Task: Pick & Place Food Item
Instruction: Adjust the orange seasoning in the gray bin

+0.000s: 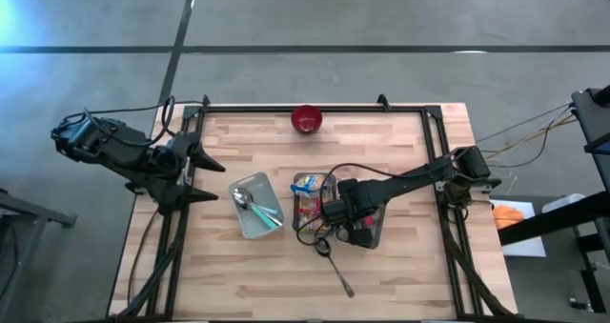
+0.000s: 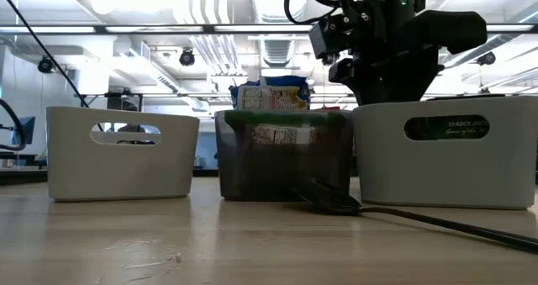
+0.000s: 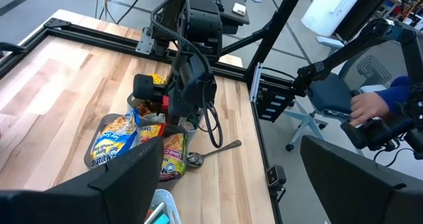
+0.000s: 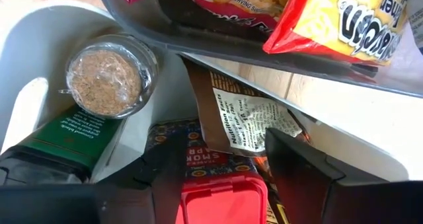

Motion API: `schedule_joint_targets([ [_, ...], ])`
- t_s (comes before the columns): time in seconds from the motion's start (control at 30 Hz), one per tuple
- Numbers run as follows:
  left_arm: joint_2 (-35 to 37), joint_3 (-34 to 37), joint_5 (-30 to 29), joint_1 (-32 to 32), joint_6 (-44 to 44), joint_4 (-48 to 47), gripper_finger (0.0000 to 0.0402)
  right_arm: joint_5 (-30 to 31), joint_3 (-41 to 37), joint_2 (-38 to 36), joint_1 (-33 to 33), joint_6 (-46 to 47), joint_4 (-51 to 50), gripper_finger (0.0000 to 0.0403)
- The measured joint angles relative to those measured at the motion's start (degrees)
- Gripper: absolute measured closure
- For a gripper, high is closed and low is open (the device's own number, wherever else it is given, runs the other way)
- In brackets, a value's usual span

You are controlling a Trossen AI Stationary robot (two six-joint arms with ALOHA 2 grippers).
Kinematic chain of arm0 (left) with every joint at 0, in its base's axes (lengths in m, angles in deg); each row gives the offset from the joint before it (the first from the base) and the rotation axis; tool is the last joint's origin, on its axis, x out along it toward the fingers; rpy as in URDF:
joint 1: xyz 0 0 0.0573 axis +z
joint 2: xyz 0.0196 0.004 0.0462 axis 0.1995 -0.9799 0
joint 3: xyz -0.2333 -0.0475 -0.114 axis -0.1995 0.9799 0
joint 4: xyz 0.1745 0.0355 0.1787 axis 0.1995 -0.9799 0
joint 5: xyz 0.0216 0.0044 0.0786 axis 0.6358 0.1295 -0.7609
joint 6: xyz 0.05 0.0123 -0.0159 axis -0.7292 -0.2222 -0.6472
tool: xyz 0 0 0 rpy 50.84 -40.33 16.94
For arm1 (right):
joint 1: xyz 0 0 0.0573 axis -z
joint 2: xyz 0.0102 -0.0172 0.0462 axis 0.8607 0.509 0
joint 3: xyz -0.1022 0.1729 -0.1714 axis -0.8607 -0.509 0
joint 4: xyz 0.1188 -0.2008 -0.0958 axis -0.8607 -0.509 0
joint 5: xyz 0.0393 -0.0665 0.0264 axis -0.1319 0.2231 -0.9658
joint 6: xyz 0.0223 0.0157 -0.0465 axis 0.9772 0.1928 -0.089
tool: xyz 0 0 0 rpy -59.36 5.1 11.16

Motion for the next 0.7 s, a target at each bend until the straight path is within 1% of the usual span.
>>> schedule_joint_targets([
  [0.1, 0.0, 0.0, 0.0, 0.0, 0.0, 0.0, 0.0041, 0.0, 0.0, 0.0, 0.0, 0.0, 0.1, 0.0238],
  [0.4, 0.0, 0.0, 0.0, 0.0, 0.0, 0.0, 0.0041, -0.2, 0.0, 0.0, 0.0, 0.1, 1.3, 0.0383],
  [0.7, 0.0, 0.0, 0.0, 0.0, 0.0, 0.0, 0.0041, -0.2, 0.6, 0.0, 0.0, 6.1, 1.1, 0.0395],
])
